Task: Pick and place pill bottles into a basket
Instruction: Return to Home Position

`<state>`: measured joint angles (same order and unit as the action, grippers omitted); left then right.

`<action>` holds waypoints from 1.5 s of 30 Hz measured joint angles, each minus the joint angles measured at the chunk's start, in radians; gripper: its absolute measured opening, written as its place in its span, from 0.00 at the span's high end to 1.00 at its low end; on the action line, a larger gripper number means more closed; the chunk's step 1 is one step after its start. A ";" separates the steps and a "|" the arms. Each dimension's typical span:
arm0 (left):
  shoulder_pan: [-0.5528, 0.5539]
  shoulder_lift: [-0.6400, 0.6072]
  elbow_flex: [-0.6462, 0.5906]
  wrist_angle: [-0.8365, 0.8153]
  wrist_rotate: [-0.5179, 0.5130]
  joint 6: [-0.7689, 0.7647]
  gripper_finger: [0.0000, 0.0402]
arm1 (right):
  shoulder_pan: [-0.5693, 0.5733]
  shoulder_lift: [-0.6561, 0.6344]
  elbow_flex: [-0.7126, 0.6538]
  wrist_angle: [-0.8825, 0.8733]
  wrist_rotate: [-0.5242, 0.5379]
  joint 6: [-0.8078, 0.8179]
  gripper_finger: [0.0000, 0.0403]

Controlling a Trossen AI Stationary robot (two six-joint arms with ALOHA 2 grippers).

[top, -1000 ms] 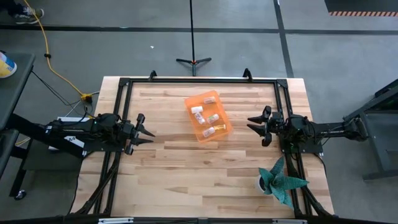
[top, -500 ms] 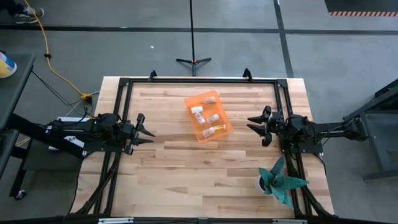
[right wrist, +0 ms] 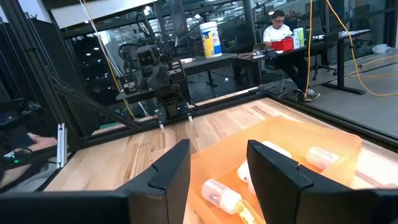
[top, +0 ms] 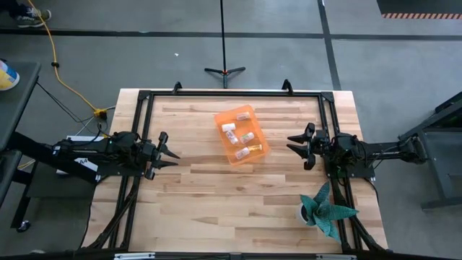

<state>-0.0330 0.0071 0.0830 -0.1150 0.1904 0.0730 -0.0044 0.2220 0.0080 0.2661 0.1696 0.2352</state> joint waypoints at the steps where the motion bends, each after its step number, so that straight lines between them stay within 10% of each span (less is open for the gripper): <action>1: 0.000 0.000 0.000 0.000 0.000 0.000 0.64 | 0.000 0.000 0.000 0.000 0.000 0.000 0.63; 45: 0.000 0.000 0.000 0.000 0.000 0.000 0.64 | 0.000 0.000 0.000 0.000 0.000 0.000 0.61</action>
<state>-0.0332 0.0071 0.0830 -0.1150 0.1909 0.0727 -0.0044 0.2218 0.0078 0.2661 0.1692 0.2352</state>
